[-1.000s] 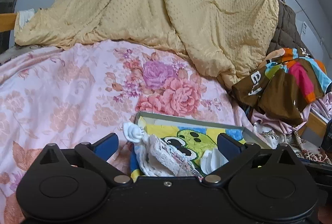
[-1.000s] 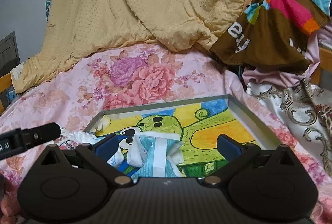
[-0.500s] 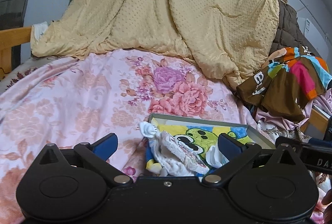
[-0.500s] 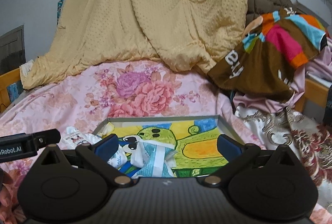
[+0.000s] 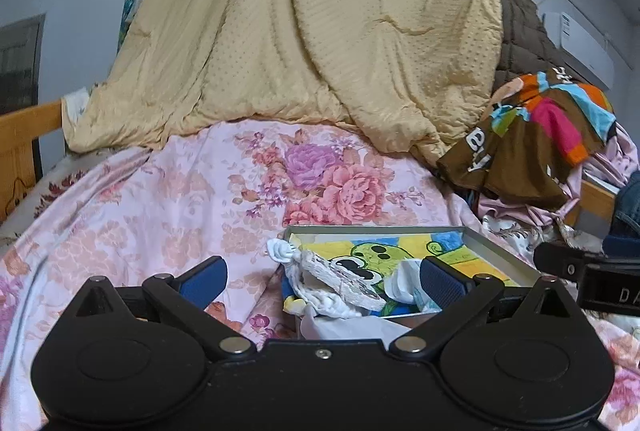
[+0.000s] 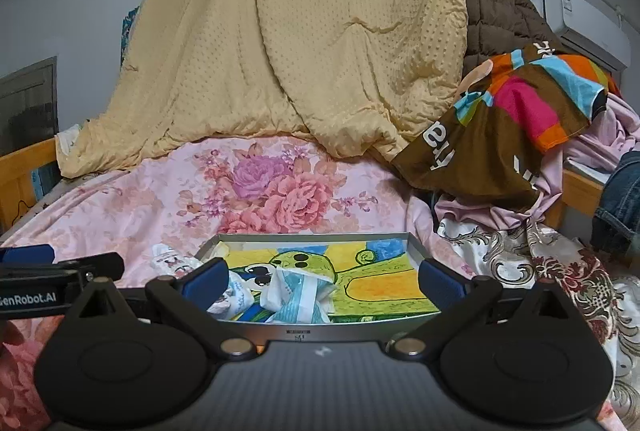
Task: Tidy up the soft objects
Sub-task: 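Withdraw both open tools up from the tray back toward the pile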
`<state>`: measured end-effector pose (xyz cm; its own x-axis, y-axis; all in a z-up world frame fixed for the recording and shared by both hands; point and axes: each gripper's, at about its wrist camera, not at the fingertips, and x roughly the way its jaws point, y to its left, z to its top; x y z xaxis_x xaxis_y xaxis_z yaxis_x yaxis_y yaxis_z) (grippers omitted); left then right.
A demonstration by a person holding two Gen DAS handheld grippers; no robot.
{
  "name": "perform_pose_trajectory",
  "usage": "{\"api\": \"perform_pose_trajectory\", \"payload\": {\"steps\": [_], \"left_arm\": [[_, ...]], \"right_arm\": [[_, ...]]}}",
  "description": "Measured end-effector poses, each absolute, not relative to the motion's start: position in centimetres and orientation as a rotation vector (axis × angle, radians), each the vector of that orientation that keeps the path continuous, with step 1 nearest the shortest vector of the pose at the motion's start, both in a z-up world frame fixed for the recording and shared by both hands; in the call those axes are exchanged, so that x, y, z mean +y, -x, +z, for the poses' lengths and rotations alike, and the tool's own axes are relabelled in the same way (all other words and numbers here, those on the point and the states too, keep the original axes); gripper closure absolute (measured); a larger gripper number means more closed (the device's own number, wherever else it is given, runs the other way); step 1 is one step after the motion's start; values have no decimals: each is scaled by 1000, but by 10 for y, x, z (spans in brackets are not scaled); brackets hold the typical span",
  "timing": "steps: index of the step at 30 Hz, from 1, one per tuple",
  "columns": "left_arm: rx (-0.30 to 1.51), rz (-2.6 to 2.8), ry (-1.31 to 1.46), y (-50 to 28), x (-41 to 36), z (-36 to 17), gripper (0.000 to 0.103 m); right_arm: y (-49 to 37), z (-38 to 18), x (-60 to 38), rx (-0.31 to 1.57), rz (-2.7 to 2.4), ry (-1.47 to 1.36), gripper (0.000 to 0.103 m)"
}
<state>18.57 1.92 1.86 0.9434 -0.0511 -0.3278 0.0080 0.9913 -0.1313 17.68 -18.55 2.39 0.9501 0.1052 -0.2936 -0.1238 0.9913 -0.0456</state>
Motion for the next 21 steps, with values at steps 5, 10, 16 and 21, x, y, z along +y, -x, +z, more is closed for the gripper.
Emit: {"api": "perform_pose_trajectory", "payload": {"steps": [5, 10, 16, 21], "left_arm": [[335, -46, 78, -170, 14, 21, 1], [335, -38, 72, -155, 13, 22, 1], [354, -19, 83, -142, 16, 22, 1], [375, -21, 79, -134, 16, 21, 1]], "right_arm": [[-159, 27, -189, 283, 114, 61, 0], [-144, 27, -196, 280, 110, 54, 0], [-132, 25, -206, 290, 109, 70, 0], [-124, 18, -208, 323, 99, 115, 0]]}}
